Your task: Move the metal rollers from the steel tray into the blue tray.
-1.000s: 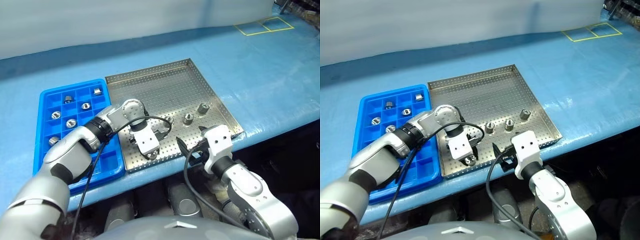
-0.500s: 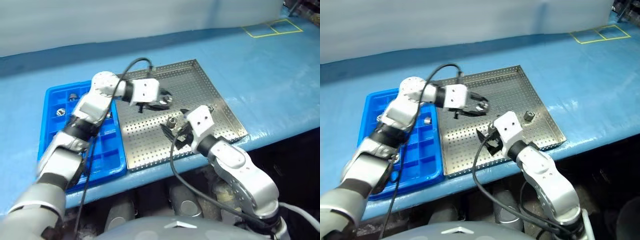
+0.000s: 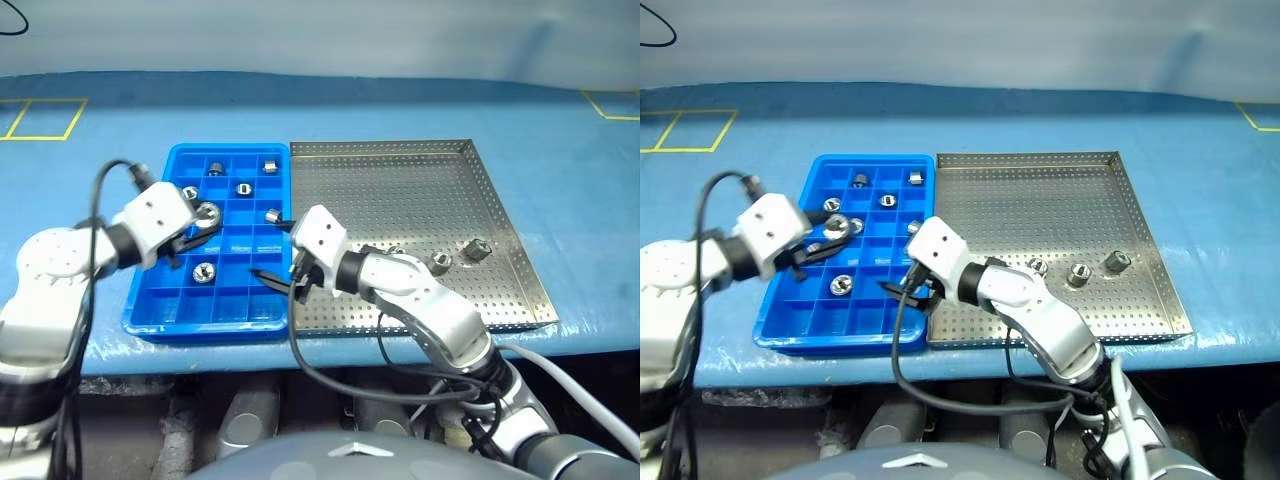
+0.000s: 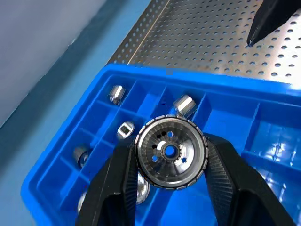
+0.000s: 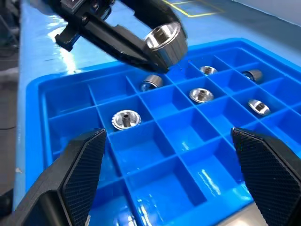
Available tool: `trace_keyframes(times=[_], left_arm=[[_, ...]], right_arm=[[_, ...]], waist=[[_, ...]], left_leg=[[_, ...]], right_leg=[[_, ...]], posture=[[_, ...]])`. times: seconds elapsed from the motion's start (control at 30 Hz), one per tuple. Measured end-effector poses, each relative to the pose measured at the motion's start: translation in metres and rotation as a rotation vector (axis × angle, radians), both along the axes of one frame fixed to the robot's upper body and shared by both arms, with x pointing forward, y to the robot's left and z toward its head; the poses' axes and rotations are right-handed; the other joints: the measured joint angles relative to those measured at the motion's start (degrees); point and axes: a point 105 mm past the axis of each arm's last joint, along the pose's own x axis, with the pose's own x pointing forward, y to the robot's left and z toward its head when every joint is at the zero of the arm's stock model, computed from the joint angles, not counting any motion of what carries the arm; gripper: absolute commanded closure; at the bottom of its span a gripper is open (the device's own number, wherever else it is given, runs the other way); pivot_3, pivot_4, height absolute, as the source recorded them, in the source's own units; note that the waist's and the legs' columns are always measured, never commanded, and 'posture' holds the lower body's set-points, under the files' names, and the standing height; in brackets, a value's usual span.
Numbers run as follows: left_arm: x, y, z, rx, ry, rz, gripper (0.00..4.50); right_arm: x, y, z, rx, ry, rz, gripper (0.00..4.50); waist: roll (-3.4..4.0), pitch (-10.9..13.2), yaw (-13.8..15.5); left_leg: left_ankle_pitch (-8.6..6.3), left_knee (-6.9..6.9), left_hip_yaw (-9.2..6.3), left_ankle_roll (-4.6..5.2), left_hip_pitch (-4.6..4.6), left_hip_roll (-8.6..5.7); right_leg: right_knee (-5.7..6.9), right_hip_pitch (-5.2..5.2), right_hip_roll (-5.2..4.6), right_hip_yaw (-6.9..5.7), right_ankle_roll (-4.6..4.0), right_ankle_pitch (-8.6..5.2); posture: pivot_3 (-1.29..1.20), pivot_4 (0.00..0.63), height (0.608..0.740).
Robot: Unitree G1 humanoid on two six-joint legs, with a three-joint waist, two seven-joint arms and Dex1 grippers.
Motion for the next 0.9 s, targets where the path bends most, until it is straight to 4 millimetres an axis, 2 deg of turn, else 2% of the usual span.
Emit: trace_keyframes(times=[0.07, 0.23, 0.5, 0.77, 0.8, 0.9], left_arm=[[-0.016, 0.009, -0.013, -0.011, 0.051, 0.070, 2.78], [-0.044, 0.016, -0.035, -0.023, 0.133, 0.172, 2.78], [-0.054, 0.035, -0.047, 0.041, 0.151, 0.341, 2.78], [-0.053, 0.037, -0.051, 0.082, 0.180, 0.367, 2.78], [-0.053, 0.037, -0.052, 0.081, 0.184, 0.366, 2.06], [-0.050, 0.036, -0.050, 0.087, 0.191, 0.362, 1.10]], right_arm=[[-0.001, 0.005, -0.005, -0.005, 0.013, 0.028, 0.00], [-0.008, 0.018, -0.011, -0.011, 0.029, 0.108, 0.00], [-0.012, 0.023, -0.017, -0.021, 0.042, 0.141, 0.00], [-0.013, 0.021, -0.021, -0.022, 0.056, 0.130, 0.00], [-0.013, 0.020, -0.022, -0.023, 0.056, 0.127, 0.00], [-0.012, 0.019, -0.022, -0.023, 0.052, 0.117, 0.00]], waist=[[0.00, 0.0, 0.5], [0.00, 0.0, 2.2], [0.00, 0.0, 3.3], [-0.01, 0.0, 3.2], [-0.02, 0.0, 3.1], [-0.01, 0.0, 2.9]], left_leg=[[0.04, -0.04, -0.11, -0.08, 0.02, 0.02], [0.20, -0.13, -0.36, -0.38, 0.05, 0.13], [0.27, -0.22, -0.58, -0.50, 0.10, 0.10], [0.39, -0.68, -0.58, -0.72, 0.08, 0.12], [0.39, -0.71, -0.59, -0.73, 0.07, 0.13], [0.37, -0.77, -0.62, -0.77, 0.08, 0.15]], right_leg=[[0.03, 0.00, -0.01, -0.14, -0.14, -0.17], [0.17, 0.01, -0.02, -0.40, -0.40, -0.40], [0.17, 0.00, 0.01, -0.69, -0.51, -0.47], [0.18, -0.01, 0.01, -0.70, -0.72, -0.58], [0.19, -0.02, 0.01, -0.70, -0.76, -0.60], [0.19, -0.03, 0.03, -0.75, -0.83, -0.65]], posture=[[0.28, 0.150, 0.740], [0.30, 0.150, 0.740], [0.30, 0.150, 0.740], [0.27, 0.150, 0.740], [0.27, 0.150, 0.740], [0.24, 0.150, 0.740]])
